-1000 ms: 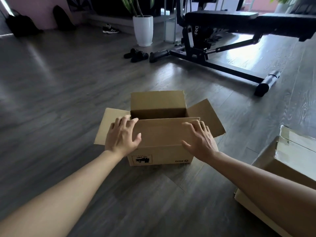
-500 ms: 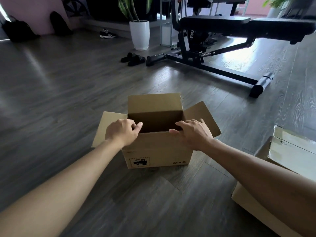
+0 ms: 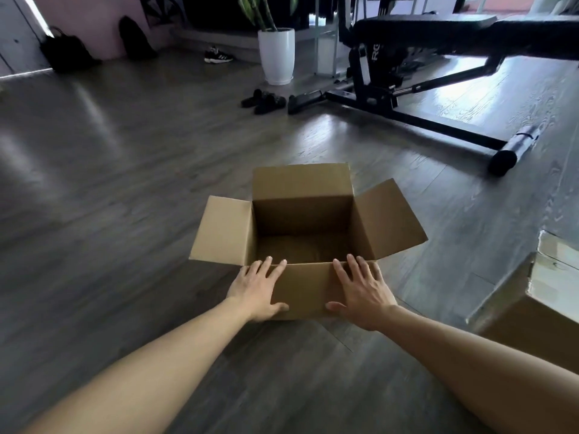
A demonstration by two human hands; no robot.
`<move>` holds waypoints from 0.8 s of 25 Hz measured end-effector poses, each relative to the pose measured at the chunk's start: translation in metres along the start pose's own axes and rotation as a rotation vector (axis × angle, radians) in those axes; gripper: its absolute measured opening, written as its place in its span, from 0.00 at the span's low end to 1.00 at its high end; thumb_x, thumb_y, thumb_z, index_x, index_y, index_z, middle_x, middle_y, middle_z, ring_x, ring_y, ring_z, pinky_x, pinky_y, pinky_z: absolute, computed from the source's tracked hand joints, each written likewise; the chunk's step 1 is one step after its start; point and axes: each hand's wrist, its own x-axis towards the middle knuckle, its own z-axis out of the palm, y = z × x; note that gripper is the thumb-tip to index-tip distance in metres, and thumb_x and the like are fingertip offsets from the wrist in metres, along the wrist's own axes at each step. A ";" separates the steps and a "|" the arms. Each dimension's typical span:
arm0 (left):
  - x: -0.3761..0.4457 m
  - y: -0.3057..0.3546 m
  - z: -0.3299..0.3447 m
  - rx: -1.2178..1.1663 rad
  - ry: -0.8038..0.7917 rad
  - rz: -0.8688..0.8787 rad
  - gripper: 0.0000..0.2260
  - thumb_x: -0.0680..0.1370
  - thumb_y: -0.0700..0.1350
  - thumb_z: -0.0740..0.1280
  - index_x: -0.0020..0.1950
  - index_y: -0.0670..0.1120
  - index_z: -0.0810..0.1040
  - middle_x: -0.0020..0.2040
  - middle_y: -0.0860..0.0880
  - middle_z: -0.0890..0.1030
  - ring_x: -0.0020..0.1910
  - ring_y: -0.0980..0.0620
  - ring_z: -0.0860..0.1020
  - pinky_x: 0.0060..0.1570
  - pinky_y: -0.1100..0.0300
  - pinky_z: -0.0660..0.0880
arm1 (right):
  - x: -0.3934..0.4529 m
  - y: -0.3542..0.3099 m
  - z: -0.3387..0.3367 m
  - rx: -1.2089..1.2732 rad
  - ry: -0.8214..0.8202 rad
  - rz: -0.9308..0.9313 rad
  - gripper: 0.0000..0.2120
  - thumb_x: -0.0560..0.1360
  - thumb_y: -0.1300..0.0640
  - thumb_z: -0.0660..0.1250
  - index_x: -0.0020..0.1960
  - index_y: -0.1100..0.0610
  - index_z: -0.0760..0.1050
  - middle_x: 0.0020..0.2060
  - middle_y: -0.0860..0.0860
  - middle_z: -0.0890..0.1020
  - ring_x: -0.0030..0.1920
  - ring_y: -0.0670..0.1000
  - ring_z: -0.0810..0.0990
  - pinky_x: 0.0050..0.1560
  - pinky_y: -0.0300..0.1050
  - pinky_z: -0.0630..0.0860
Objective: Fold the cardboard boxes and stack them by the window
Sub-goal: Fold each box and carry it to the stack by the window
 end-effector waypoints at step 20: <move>0.021 -0.077 -0.057 -0.701 0.820 -0.529 0.31 0.78 0.61 0.62 0.73 0.42 0.67 0.60 0.41 0.79 0.58 0.38 0.78 0.53 0.46 0.74 | 0.018 0.009 0.000 0.109 0.140 -0.057 0.48 0.69 0.20 0.37 0.81 0.47 0.52 0.78 0.53 0.60 0.77 0.57 0.58 0.78 0.59 0.49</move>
